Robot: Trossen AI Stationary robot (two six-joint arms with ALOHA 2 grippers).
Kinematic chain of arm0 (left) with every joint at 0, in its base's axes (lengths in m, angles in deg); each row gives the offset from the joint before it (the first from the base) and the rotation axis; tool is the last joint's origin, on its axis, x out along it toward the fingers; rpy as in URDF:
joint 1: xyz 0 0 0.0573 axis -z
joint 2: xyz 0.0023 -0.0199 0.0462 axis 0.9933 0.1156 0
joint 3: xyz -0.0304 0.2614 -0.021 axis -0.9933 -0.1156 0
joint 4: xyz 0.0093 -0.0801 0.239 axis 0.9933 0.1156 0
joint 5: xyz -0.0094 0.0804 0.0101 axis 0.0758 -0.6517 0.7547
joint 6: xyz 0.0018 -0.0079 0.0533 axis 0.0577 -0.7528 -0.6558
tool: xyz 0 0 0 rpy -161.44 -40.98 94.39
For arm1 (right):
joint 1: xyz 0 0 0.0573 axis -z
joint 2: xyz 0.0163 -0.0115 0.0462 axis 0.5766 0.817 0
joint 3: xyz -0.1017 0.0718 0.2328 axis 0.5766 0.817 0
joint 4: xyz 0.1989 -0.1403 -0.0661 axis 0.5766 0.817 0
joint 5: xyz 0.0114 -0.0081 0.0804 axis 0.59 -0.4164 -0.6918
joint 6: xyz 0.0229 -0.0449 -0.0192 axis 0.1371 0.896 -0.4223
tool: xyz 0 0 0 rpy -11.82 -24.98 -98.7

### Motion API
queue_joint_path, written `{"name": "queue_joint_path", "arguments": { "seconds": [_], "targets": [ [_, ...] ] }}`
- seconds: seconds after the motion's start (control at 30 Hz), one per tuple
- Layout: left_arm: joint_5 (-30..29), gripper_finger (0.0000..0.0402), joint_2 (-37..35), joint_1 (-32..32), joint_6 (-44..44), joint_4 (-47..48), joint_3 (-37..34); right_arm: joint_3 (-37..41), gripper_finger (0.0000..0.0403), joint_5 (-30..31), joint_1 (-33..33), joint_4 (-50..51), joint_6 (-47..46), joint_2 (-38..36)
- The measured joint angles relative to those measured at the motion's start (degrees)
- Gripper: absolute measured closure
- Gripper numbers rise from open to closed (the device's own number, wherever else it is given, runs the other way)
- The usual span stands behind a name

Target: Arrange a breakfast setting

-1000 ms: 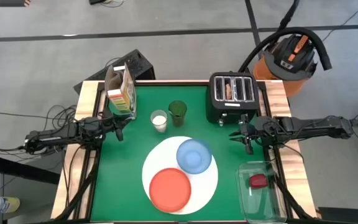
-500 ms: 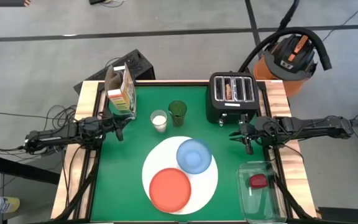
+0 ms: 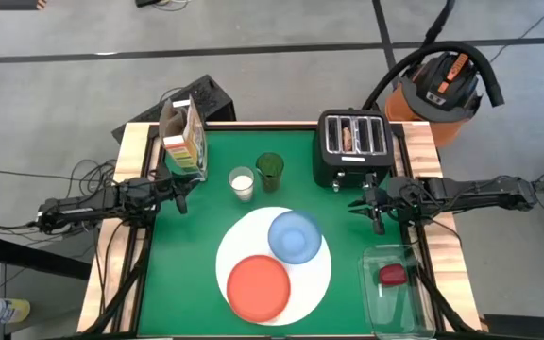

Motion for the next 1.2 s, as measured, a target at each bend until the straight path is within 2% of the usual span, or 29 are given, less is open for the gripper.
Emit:
{"name": "queue_joint_path", "arguments": {
  "seconds": [0.6,0.87,1.03,1.2],
  "targets": [
    [0.5,0.0319,0.0,0.0,0.0,0.0,0.0,0.0,0.0301,0.0,0.0,0.0,0.0,0.0],
    [2.1,0.0319,0.0,0.0,4.5,0.1,0.0,0.0,0.0301,0.0,0.0,0.0,0.0,0.0],
    [2.2,0.0319,0.0,0.0,2.4,0.1,0.0,0.0,0.0301,0.0,0.0,0.0,0.0,0.0],
    [5.6,0.0319,0.1,0.0,4.9,0.4,0.0,0.0,0.0301,0.0,0.0,0.0,0.0,0.0]
  ]
}}
